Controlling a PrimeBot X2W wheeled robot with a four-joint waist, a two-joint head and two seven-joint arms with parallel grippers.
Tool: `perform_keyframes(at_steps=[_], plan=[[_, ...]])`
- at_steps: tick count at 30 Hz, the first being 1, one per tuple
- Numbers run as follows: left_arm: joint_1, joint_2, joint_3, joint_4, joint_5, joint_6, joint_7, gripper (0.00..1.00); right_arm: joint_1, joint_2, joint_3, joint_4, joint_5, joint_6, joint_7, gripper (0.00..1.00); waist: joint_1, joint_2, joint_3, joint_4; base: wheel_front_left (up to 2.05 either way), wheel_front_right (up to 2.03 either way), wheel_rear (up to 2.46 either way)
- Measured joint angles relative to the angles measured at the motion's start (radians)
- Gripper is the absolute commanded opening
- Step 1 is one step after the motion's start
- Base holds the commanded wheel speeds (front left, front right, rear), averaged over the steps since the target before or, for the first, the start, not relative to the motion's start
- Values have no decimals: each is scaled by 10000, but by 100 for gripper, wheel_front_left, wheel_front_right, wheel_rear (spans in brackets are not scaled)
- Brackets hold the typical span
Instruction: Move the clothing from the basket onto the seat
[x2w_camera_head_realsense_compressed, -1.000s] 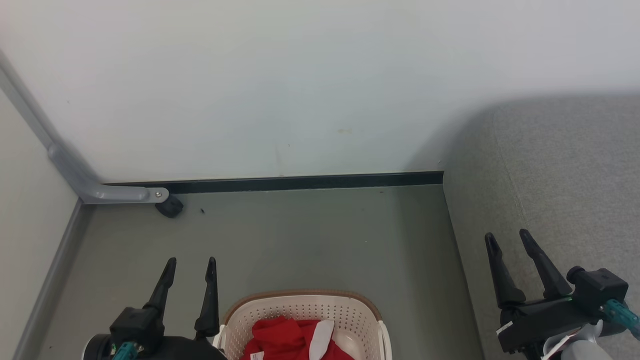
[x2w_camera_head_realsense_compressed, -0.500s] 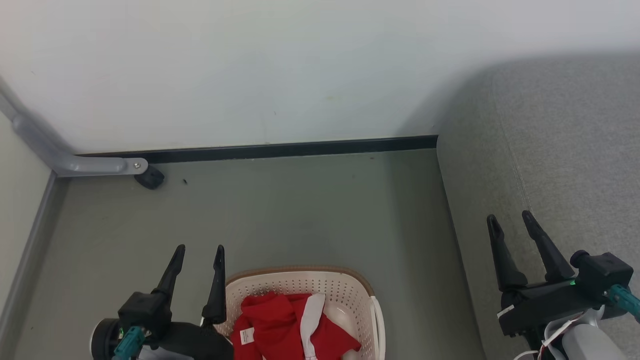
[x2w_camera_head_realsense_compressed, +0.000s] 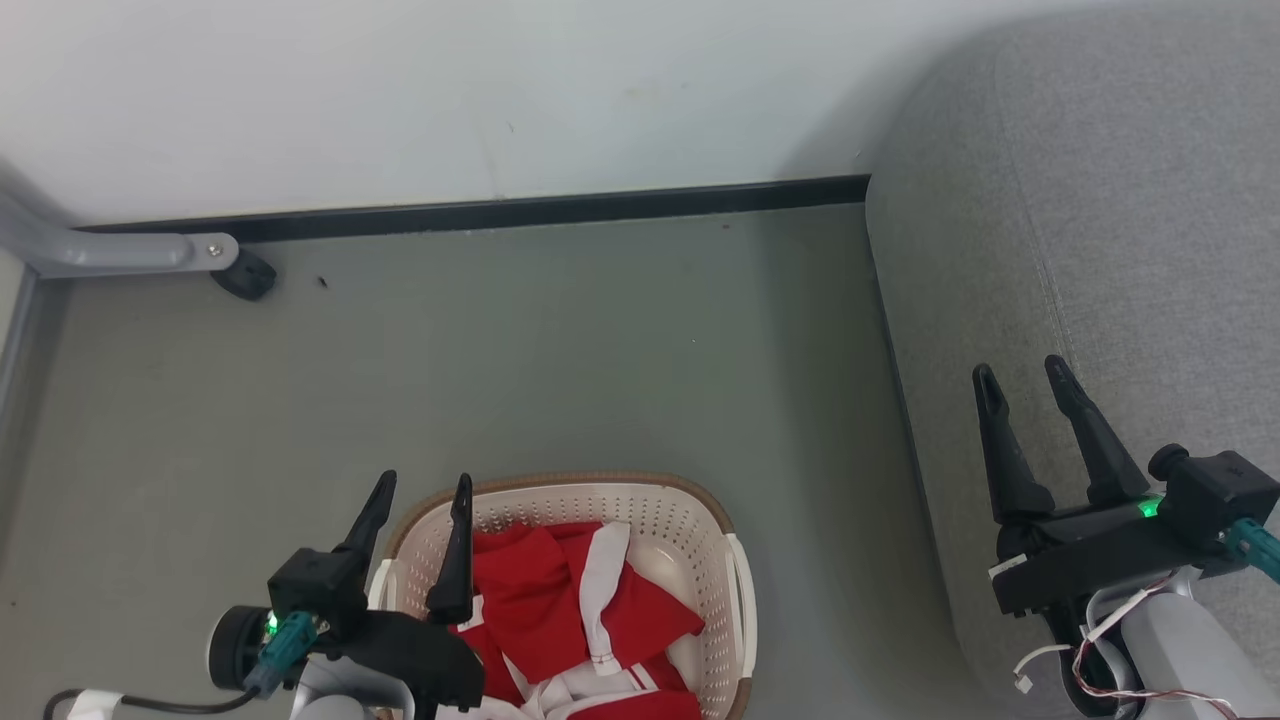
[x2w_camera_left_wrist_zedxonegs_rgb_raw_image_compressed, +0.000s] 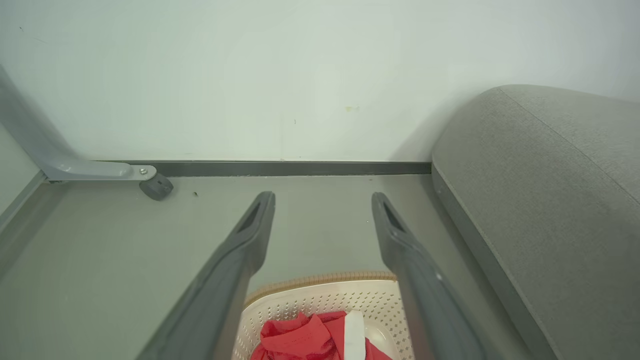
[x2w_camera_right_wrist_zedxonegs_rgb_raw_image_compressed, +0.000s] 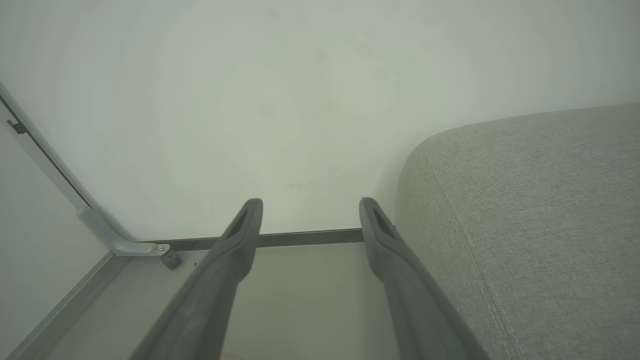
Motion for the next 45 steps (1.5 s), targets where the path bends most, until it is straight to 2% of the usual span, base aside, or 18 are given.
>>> perform_keyframes(at_steps=[13, 29, 45], plan=[[-1223, -92, -353, 1478, -2, -249, 297, 100, -663, 163, -153, -234, -121, 100, -2, 100, -1, 0, 1186, -270, 0, 0, 0], [-2734, -213, -460, 3442, -165, -257, 849, 100, -1491, 148, -604, -717, -194, 217, -4, 100, -1, 1, 2811, -542, 0, 0, 0], [-4145, -284, -686, 5114, -255, -232, 1348, 100, -2305, 219, -640, -1141, -359, 320, -75, 100, 0, 0, 4440, -764, 0, 0, 0]])
